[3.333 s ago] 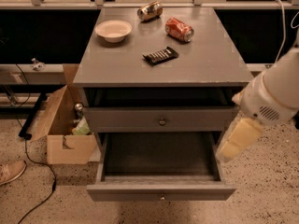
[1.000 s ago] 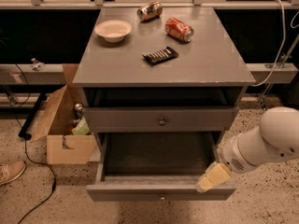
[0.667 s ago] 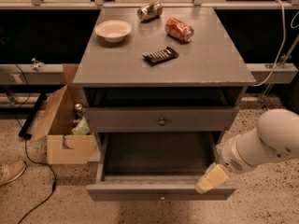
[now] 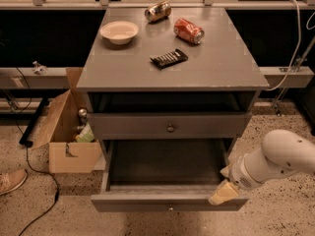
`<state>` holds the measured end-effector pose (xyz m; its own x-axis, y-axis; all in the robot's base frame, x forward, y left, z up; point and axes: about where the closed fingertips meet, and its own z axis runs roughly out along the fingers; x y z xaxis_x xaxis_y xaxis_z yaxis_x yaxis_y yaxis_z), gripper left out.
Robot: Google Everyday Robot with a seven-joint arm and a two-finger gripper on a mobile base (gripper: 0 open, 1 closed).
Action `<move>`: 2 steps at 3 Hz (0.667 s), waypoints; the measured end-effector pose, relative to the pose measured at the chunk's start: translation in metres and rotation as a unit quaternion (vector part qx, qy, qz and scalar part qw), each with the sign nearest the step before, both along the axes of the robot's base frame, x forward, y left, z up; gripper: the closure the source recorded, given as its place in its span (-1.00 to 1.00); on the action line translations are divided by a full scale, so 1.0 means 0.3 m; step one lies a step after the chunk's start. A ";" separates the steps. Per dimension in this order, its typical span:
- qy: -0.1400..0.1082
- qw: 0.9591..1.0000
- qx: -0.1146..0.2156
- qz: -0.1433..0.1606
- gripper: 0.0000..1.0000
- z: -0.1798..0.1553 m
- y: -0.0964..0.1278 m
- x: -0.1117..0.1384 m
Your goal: Close middle drawer
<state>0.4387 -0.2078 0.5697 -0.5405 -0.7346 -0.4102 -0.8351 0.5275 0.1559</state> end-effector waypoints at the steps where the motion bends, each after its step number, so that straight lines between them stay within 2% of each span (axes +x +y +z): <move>1: 0.011 1.000 0.001 -0.003 -0.06 -0.115 -0.043 -0.004; 2: 0.019 0.999 0.008 -0.031 0.41 -0.264 -0.100 -0.018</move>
Offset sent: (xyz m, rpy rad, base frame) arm -0.0061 -0.0533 -0.1348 0.0325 0.0444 -0.1423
